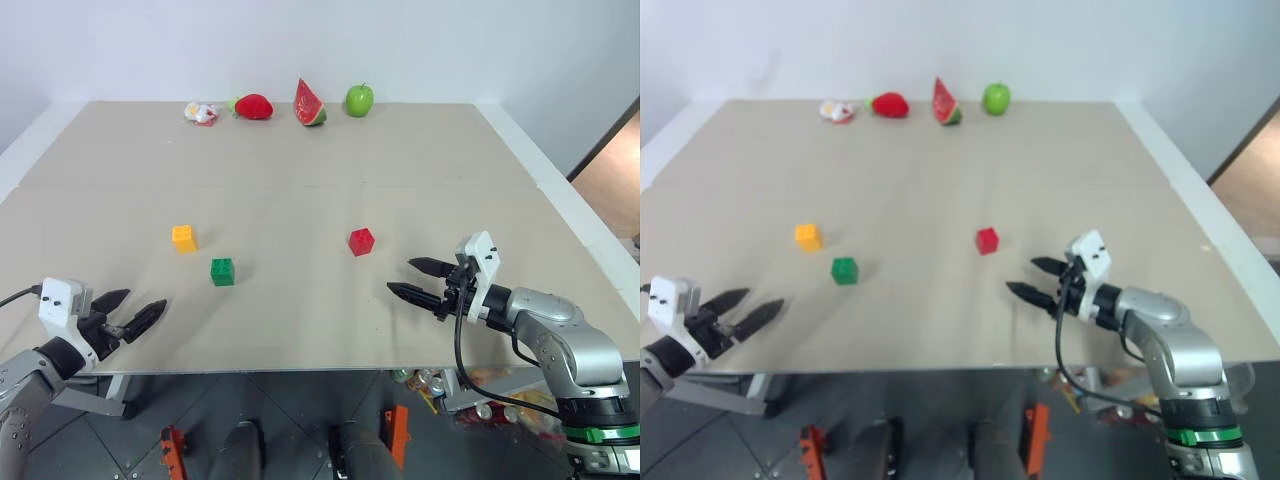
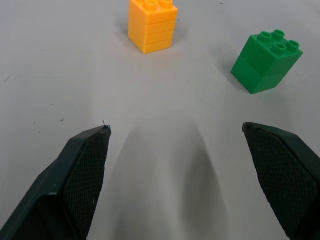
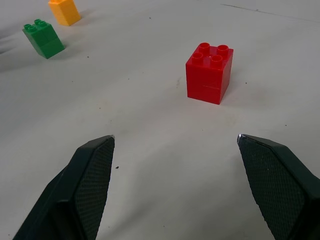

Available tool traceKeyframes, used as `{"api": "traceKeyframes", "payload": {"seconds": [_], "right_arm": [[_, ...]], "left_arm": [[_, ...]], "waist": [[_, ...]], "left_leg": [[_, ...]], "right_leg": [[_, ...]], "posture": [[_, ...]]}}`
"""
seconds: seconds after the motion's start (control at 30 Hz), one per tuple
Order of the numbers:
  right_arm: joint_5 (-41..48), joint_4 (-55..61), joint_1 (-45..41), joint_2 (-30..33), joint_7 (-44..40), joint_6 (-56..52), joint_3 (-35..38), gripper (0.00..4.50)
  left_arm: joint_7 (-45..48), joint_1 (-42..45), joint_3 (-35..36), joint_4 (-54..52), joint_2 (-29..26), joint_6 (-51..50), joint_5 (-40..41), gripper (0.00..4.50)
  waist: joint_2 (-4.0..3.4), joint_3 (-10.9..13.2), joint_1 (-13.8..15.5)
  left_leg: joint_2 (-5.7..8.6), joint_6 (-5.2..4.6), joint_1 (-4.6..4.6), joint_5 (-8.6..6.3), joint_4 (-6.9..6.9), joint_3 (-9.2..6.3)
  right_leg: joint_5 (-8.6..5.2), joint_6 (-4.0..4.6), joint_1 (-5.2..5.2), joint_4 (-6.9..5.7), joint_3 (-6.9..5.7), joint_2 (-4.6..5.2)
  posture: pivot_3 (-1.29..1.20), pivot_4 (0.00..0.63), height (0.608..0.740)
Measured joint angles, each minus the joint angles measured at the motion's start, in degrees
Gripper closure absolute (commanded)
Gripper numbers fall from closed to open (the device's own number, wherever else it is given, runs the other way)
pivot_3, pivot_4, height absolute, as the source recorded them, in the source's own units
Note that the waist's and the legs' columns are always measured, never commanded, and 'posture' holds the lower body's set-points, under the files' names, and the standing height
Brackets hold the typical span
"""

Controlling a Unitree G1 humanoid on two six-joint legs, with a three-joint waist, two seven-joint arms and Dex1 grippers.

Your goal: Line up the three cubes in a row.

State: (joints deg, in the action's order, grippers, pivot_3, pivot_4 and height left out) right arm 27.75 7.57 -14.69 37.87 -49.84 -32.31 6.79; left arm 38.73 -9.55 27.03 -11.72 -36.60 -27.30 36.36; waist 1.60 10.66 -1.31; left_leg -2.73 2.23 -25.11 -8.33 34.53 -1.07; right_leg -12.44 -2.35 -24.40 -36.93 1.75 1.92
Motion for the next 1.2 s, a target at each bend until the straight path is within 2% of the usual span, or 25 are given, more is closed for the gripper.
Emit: {"api": "traceKeyframes", "payload": {"seconds": [0.23, 0.43, 0.83, 1.2], "right_arm": [[-3.5, -2.1, -0.5, -2.0, 4.3, 0.5, -1.5, 0.43], [-7.9, -2.4, -2.8, -3.8, 10.0, -0.7, -4.5, 0.43], [-13.3, -4.2, -10.0, -14.0, 21.9, -5.1, -9.0, 0.43], [-17.3, -12.4, -16.9, -18.9, 26.4, -4.6, -10.3, 0.43]], "left_arm": [[1.9, -0.5, -0.3, -0.7, -0.1, 0.0, -0.4, 0.15], [8.4, -0.3, -5.7, -5.3, -4.0, 2.6, -2.9, 0.15], [12.7, 13.6, -13.9, -8.1, -5.5, 3.2, -3.8, 0.15], [11.2, 15.7, -16.3, -8.0, -4.0, 3.1, -4.6, 0.15]], "waist": [[0.10, -0.1, 0.0], [0.12, -0.1, 0.0], [0.12, -0.1, -0.1], [0.12, -0.1, -0.1]], "left_leg": [[-0.01, 0.00, 0.02, 0.00, 0.00, 0.00], [-0.02, 0.01, 0.02, 0.00, 0.00, 0.01], [-0.18, -0.01, 0.02, 0.01, 0.01, -0.02], [-0.25, -0.02, 0.05, 0.02, 0.00, -0.01]], "right_leg": [[0.01, 0.02, 0.00, 0.00, 0.00, -0.02], [0.02, 0.03, 0.00, 0.00, 0.02, -0.02], [0.03, 0.03, 0.00, -0.07, 0.22, -0.41], [0.05, 0.02, 0.00, -0.13, 0.36, -0.56]], "posture": [[0.00, 0.150, 0.740], [0.00, 0.150, 0.740], [0.00, 0.150, 0.740], [0.00, 0.150, 0.740]]}}
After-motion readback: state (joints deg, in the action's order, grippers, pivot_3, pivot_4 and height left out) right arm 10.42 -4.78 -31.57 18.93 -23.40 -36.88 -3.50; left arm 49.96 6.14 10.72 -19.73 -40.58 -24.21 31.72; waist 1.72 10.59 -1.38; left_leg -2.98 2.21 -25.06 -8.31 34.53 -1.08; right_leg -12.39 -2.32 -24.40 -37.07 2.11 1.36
